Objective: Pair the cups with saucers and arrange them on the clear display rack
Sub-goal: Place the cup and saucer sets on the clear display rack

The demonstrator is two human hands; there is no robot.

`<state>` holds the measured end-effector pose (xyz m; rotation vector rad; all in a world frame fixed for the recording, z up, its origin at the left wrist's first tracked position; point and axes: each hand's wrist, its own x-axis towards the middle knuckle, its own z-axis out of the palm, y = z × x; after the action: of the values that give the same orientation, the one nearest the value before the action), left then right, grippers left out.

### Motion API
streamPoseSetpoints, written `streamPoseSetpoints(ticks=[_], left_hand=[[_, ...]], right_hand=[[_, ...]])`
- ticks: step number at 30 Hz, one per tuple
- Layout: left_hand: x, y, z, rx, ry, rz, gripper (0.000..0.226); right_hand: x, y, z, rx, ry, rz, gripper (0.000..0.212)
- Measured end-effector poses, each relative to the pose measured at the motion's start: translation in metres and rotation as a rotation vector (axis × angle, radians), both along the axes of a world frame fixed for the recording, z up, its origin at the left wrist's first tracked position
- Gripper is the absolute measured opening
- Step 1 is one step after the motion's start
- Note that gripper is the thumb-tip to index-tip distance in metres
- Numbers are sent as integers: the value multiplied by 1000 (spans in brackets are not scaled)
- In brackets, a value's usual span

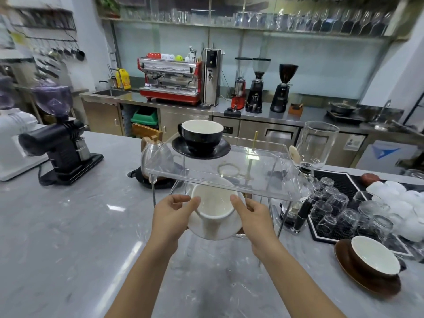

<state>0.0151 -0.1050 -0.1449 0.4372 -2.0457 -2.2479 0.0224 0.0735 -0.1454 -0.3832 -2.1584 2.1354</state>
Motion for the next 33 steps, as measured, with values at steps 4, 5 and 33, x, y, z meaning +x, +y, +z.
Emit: streamPoseSetpoints(ticks=[4, 5, 33], left_hand=[[-18, 3, -1, 16, 1, -5, 29], [-22, 5, 0, 17, -1, -9, 28], [-73, 17, -14, -88, -72, -20, 34]], right_hand=[[-19, 3, -5, -8, 13, -44, 32], [-24, 3, -7, -12, 29, -59, 31], [-76, 15, -31, 68, -54, -92, 58]])
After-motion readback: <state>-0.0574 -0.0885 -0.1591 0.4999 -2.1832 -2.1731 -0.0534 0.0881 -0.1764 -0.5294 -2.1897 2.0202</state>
